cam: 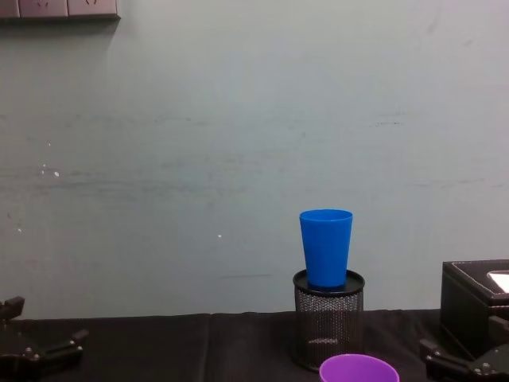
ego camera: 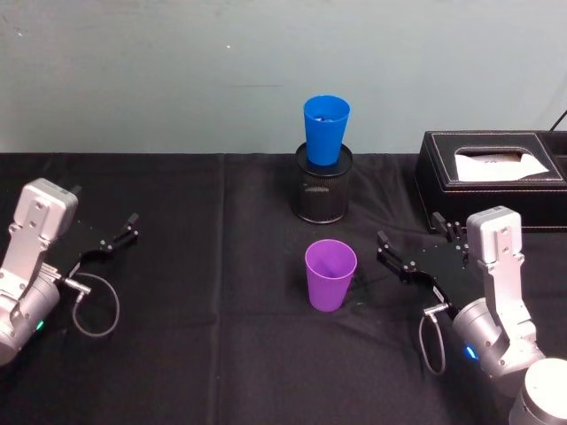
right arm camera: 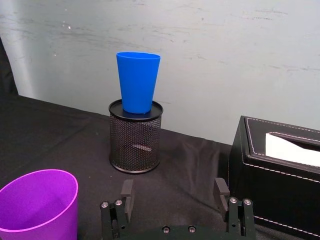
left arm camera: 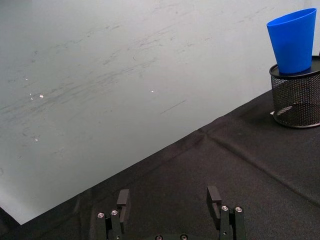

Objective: Pick up one cup with a gripper and tap it against the other cup.

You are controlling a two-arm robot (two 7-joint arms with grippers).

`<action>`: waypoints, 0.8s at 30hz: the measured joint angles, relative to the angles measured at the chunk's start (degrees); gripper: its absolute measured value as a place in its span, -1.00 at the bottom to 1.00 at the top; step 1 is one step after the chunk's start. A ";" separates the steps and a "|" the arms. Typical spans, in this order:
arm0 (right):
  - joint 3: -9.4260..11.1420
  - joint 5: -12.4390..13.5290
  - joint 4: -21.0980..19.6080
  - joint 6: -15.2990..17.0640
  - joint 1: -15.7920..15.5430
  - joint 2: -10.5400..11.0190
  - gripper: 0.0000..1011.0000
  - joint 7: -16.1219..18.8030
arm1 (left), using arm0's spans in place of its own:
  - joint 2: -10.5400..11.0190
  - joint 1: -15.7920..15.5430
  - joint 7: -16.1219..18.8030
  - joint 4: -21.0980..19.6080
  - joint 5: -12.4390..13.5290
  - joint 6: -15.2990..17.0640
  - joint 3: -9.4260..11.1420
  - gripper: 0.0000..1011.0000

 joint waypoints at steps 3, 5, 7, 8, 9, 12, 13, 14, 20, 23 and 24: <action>-0.03 0.00 -0.06 -0.01 -0.01 0.03 0.99 -0.01 | 0.00 0.00 0.00 0.00 0.00 0.00 0.00 0.98; -0.05 0.00 -0.09 -0.03 -0.02 0.04 0.99 -0.02 | 0.00 0.00 0.00 0.00 0.00 0.00 0.00 0.98; -0.06 0.00 -0.11 -0.04 -0.04 0.05 0.99 -0.03 | 0.00 0.00 0.00 0.00 0.00 0.00 0.00 0.98; -0.07 0.00 -0.12 -0.04 -0.04 0.06 0.99 -0.04 | 0.00 0.00 0.00 0.00 0.00 0.00 0.00 0.98; -0.09 0.00 -0.14 -0.05 -0.05 0.07 0.99 -0.04 | 0.00 0.00 0.00 0.00 0.00 0.00 0.00 0.98; -0.11 0.00 -0.16 -0.07 -0.07 0.08 0.99 -0.06 | 0.00 0.00 0.00 0.00 0.00 0.00 0.00 0.98; -0.11 0.00 -0.17 -0.08 -0.07 0.08 0.99 -0.06 | 0.00 0.00 0.00 0.00 0.00 0.00 0.00 0.98; -0.12 0.00 -0.18 -0.08 -0.07 0.08 0.99 -0.06 | 0.00 0.00 0.00 0.00 0.00 0.00 0.00 0.98; -0.15 -0.01 -0.21 -0.09 -0.07 0.11 0.99 -0.08 | 0.00 0.00 0.00 0.00 0.00 0.00 0.00 0.98; -0.15 -0.01 -0.23 -0.09 -0.07 0.12 0.99 -0.09 | 0.00 0.00 0.00 0.00 0.00 0.00 0.00 0.98; -0.15 0.00 -0.23 -0.09 -0.07 0.12 0.99 -0.09 | 0.00 0.00 0.00 0.00 0.00 0.00 0.00 0.98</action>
